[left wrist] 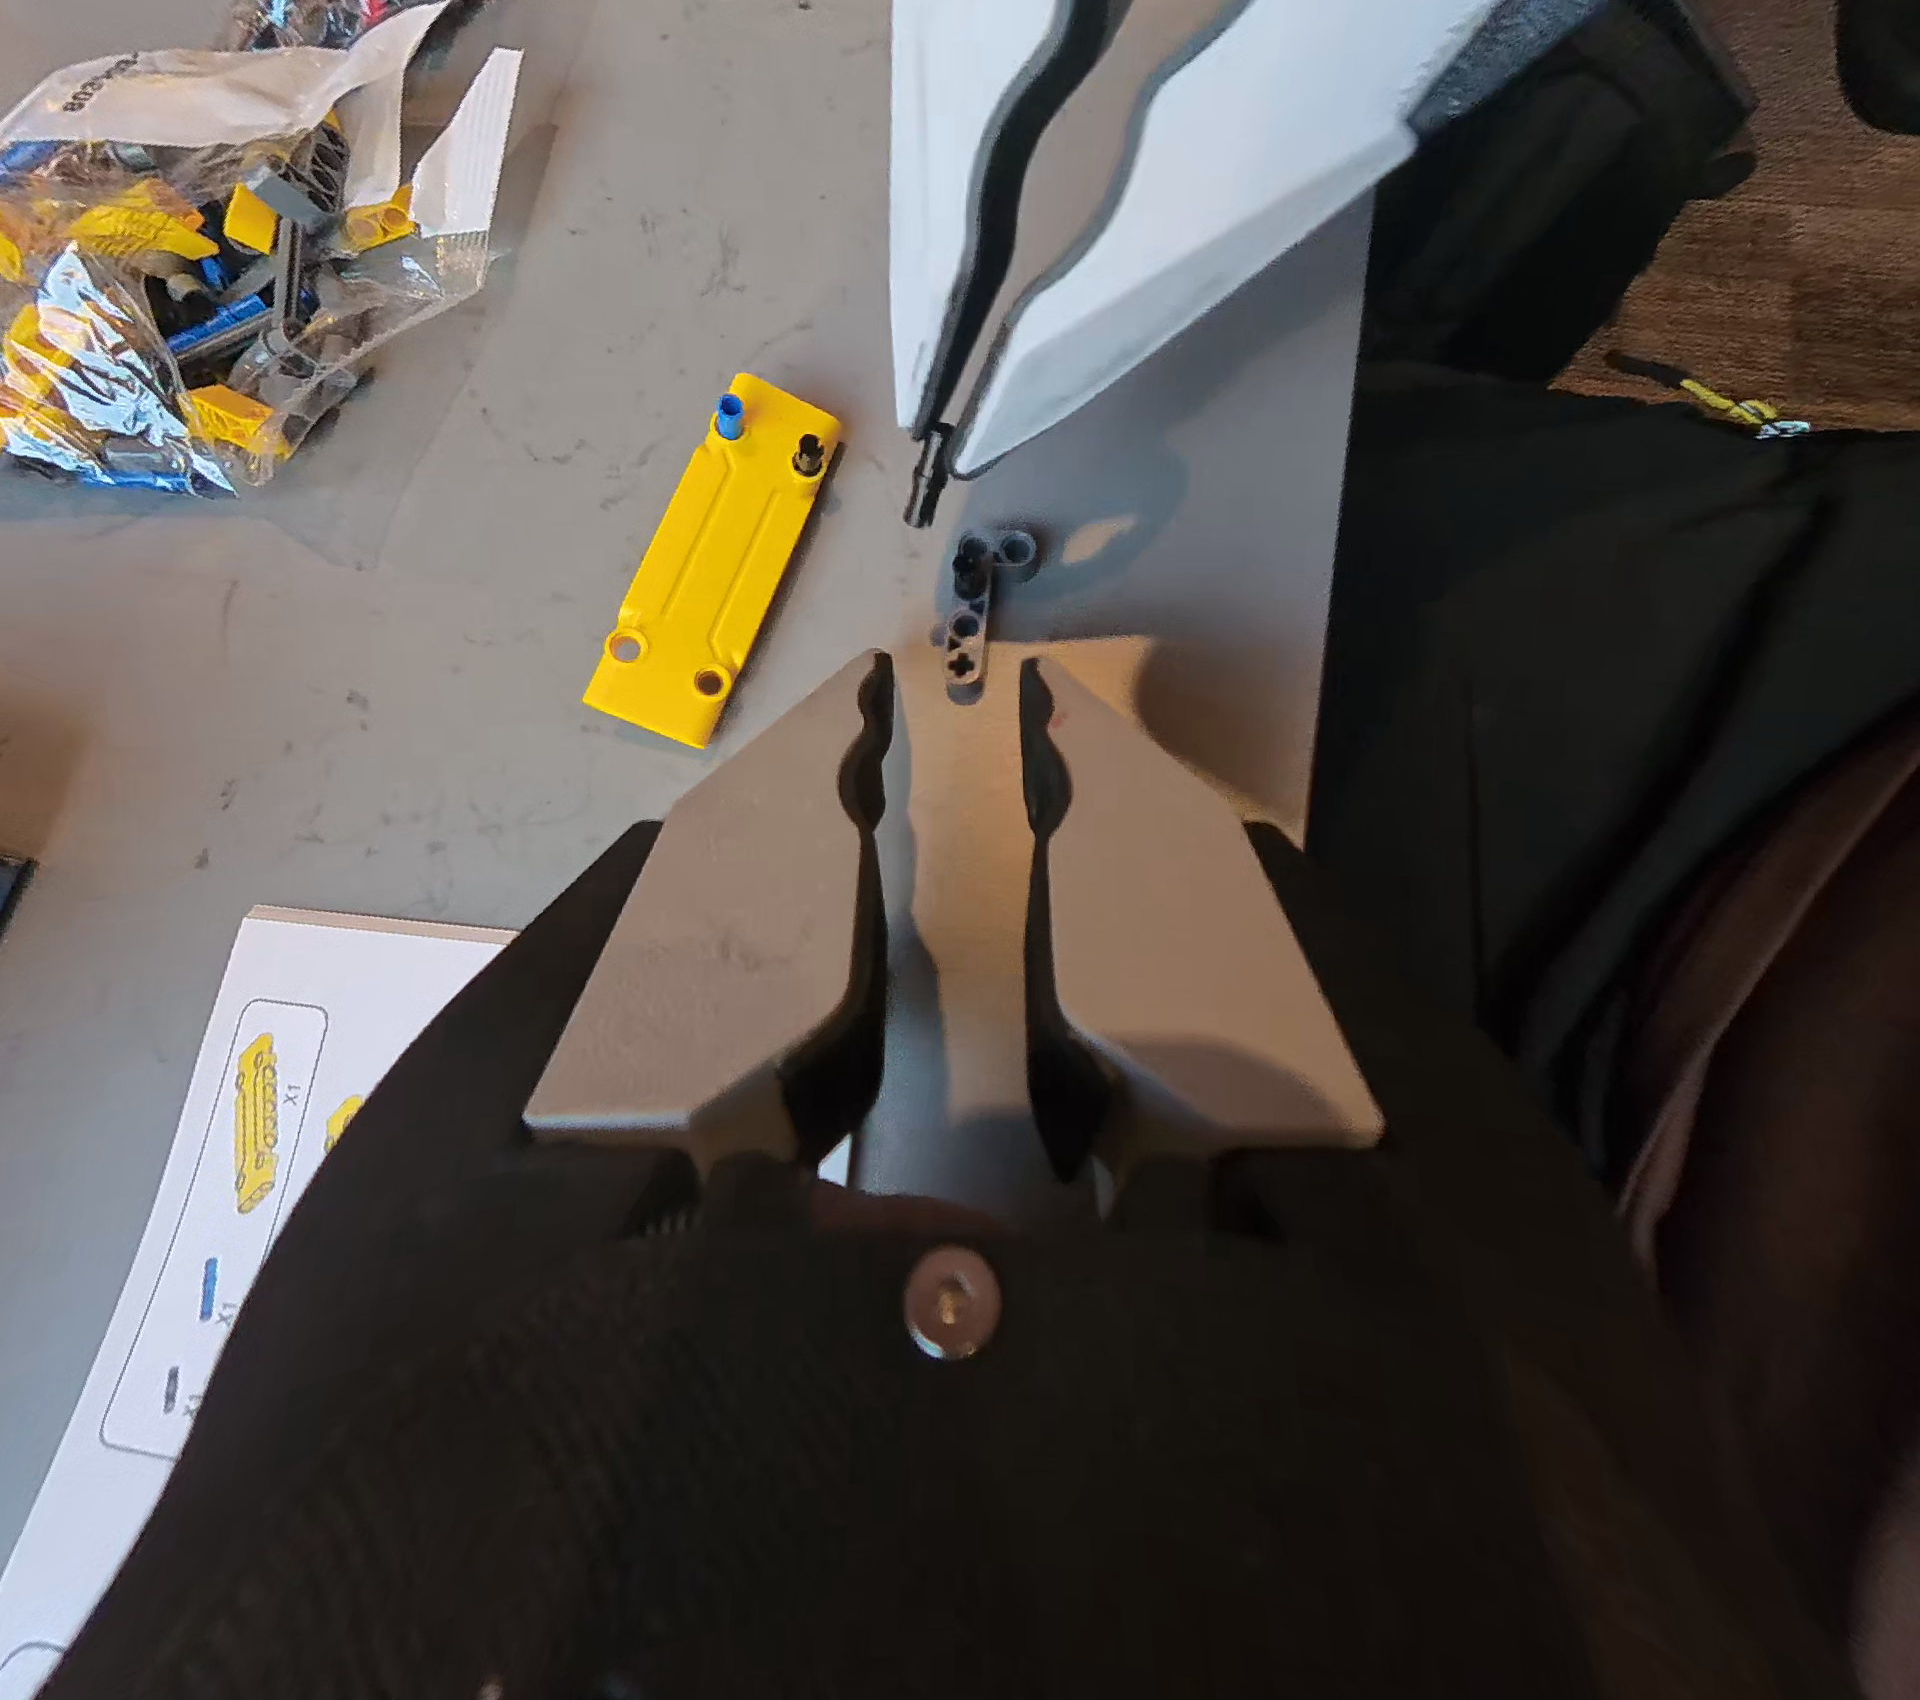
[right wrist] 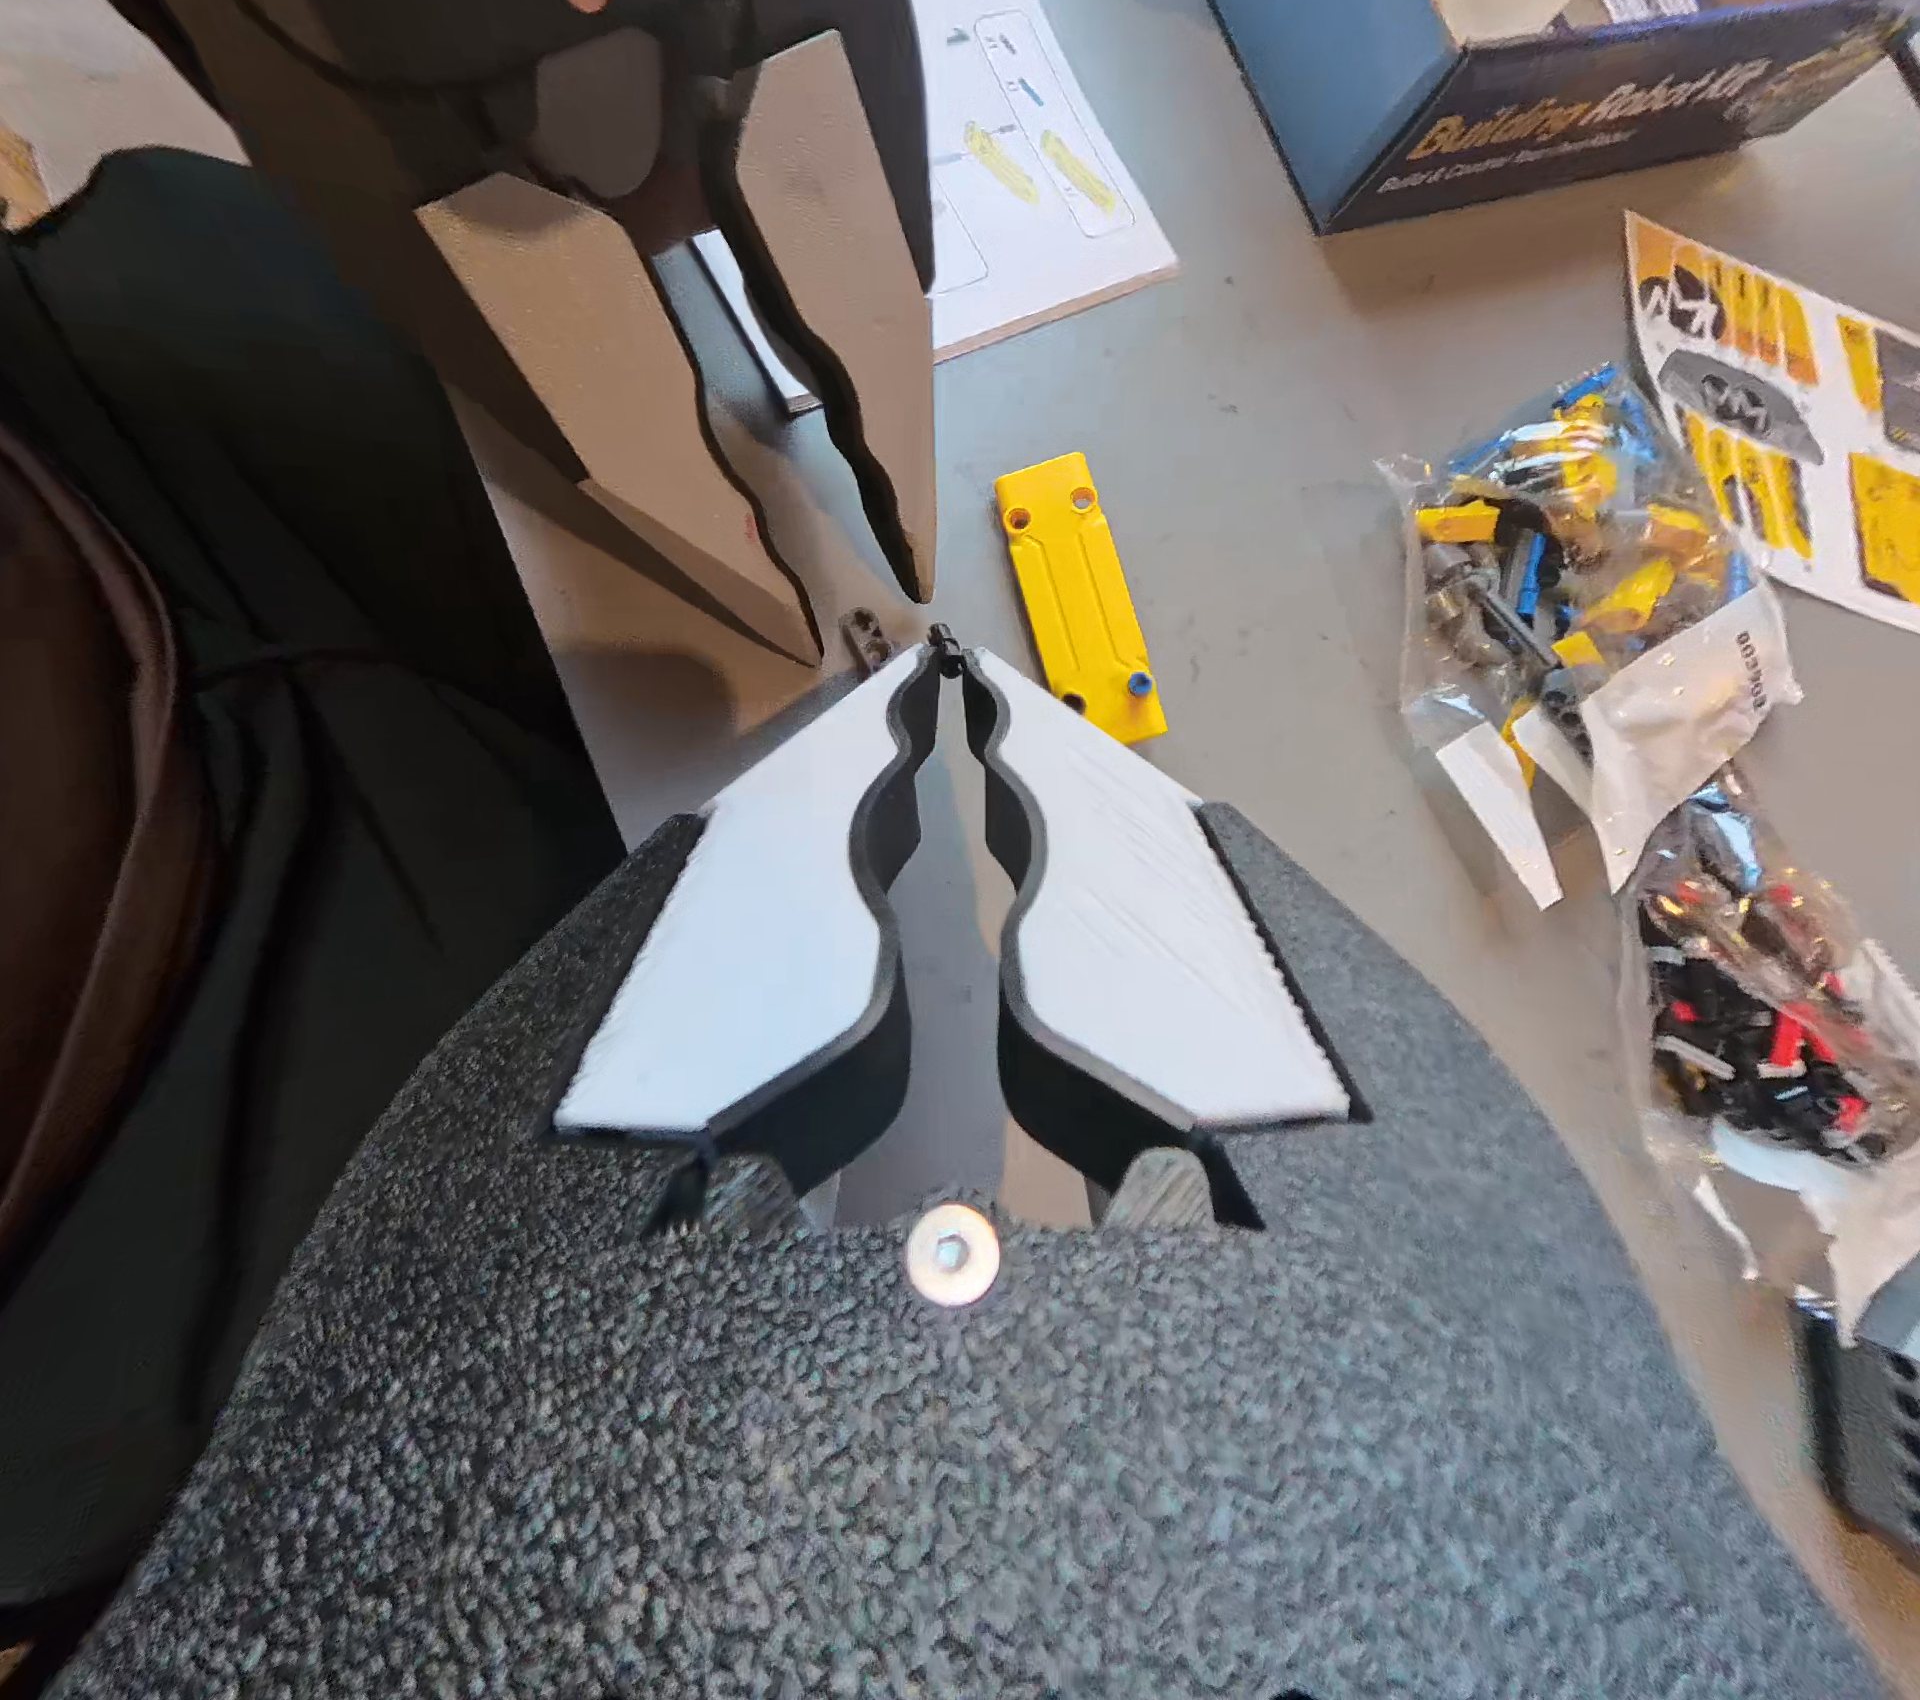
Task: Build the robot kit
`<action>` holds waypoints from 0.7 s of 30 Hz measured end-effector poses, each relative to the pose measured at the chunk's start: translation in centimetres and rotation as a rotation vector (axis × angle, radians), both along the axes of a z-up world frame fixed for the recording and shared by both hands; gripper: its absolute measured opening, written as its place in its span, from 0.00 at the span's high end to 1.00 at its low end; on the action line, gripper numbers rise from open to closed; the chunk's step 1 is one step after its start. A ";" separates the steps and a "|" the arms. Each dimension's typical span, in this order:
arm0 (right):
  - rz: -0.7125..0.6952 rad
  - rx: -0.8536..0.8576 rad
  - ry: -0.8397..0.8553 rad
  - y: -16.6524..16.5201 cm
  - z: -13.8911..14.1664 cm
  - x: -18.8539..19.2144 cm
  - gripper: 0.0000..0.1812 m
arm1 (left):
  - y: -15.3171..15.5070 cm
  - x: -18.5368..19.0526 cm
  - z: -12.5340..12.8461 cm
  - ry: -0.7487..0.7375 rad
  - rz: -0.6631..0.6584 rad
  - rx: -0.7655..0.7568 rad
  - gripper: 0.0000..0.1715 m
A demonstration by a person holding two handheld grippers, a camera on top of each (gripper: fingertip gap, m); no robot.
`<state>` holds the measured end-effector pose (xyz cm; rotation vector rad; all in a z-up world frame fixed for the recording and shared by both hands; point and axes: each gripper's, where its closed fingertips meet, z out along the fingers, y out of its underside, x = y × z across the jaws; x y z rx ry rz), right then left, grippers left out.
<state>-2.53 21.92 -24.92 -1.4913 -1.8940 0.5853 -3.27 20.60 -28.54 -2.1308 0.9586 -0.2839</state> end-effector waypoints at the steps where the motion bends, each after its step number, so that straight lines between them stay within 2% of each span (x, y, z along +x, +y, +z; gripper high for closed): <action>1: -0.012 -0.012 0.005 0.2 0.0 0.1 0.97 | 0.0 0.1 0.0 0.006 0.000 0.007 0.87; 9: -0.038 -0.102 0.059 0.3 0.6 -0.2 0.97 | 0.0 0.1 0.0 -0.009 -0.001 -0.008 0.86; 21: -0.056 -0.099 0.066 0.8 0.7 0.2 0.97 | 0.0 0.1 0.0 -0.018 -0.002 -0.019 0.86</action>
